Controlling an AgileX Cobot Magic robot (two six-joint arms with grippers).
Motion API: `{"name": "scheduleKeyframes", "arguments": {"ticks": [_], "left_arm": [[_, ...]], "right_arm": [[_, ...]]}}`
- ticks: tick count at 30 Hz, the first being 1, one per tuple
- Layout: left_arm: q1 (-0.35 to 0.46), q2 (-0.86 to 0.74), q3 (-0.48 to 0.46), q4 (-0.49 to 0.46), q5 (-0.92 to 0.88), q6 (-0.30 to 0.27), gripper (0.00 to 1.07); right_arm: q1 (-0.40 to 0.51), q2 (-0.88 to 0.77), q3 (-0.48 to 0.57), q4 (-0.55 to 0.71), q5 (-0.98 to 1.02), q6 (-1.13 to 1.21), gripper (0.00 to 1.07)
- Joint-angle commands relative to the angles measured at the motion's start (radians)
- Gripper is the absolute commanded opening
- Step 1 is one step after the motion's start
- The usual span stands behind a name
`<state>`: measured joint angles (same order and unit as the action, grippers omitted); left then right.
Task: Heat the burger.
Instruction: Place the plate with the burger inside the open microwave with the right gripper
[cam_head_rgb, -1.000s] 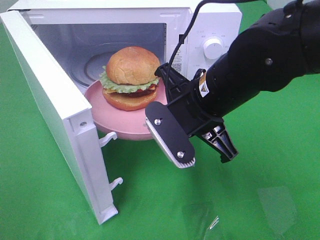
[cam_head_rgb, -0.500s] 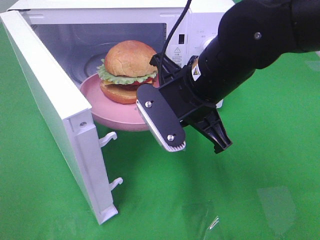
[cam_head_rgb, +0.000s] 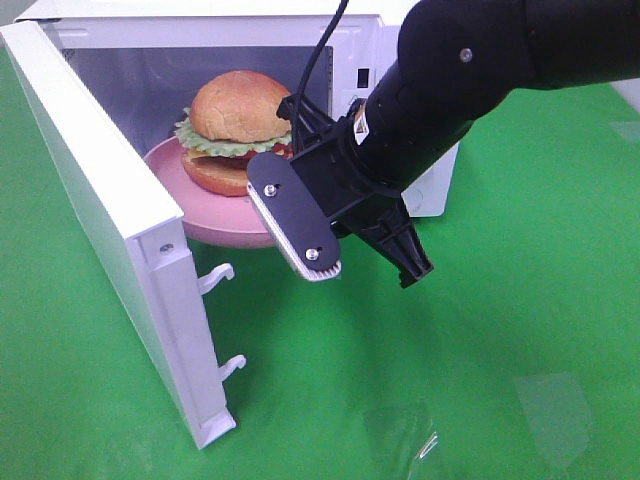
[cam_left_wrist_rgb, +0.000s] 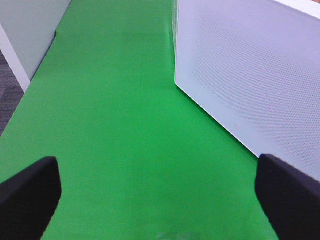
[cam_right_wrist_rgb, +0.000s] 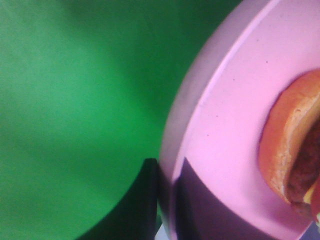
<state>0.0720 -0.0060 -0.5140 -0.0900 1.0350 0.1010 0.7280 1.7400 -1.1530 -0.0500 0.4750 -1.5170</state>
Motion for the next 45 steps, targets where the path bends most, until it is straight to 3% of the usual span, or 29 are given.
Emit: {"name": "scheduleKeyframes", "arguments": {"ticks": [1,9,24,45], "left_arm": [[-0.002,-0.018,0.0,-0.004,-0.006,-0.003,1.0],[-0.002,-0.018,0.0,-0.004,-0.006,-0.003,1.0],[-0.002,-0.018,0.0,-0.004,-0.006,-0.003,1.0],[-0.002,-0.018,0.0,-0.004,-0.006,-0.003,1.0]], "right_arm": [[-0.011,-0.001,-0.019,0.031,-0.063,-0.045,0.0],[-0.032,0.002,-0.021,0.05,-0.087,-0.091,0.0],[-0.032,0.119,-0.16,0.175,-0.062,-0.155,0.0],[-0.044,0.178,-0.217,0.148,-0.085,-0.161,0.0]]}}
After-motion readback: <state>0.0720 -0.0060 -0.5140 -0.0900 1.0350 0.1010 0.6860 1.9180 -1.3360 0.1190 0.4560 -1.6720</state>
